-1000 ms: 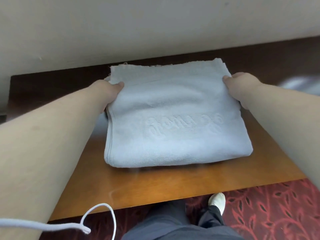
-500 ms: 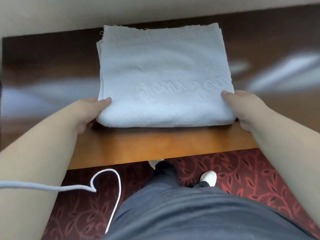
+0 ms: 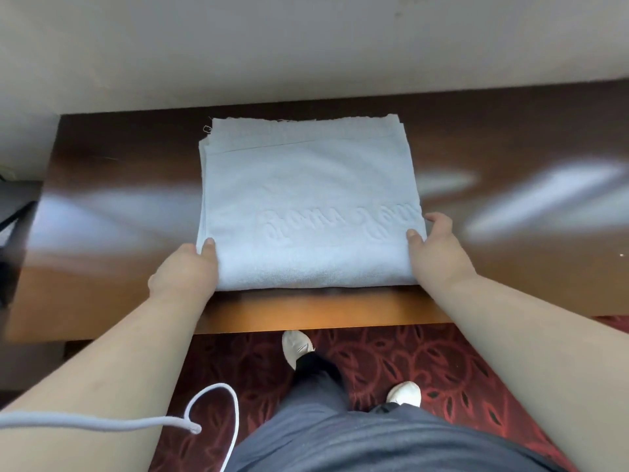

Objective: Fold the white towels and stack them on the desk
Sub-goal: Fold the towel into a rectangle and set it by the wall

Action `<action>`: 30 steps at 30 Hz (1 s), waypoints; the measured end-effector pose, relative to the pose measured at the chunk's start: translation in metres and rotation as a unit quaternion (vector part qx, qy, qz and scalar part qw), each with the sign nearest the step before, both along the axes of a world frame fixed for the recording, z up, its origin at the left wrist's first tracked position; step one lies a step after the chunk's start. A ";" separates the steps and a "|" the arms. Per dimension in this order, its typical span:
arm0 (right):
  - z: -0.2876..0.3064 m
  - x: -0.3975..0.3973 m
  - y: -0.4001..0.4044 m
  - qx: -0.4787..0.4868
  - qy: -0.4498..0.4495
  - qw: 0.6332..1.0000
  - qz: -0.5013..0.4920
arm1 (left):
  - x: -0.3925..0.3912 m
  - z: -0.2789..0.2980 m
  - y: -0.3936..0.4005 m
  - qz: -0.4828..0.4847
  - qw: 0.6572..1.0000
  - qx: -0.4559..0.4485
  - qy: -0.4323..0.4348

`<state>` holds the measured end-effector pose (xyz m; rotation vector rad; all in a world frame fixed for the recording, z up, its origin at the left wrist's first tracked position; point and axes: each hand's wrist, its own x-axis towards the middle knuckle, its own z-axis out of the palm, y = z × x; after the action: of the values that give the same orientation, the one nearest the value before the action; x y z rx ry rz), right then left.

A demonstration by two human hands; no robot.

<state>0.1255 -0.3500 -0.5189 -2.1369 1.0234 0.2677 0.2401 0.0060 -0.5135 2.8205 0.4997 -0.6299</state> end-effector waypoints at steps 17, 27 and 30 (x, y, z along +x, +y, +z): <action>0.001 -0.048 -0.022 -0.321 0.000 0.818 0.476 | -0.034 -0.017 0.020 -0.427 0.890 0.127 -0.095; 0.027 -0.061 -0.039 -0.317 -0.026 0.828 0.462 | -0.020 0.038 0.012 -0.544 0.832 0.073 -0.077; 0.051 -0.019 -0.012 -0.256 -0.021 0.865 0.431 | 0.039 0.044 0.001 -0.413 0.905 -0.033 -0.096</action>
<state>0.1070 -0.3622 -0.4679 -2.9761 0.0142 0.3928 0.2794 0.0069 -0.4698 2.8946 -0.7868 -0.4555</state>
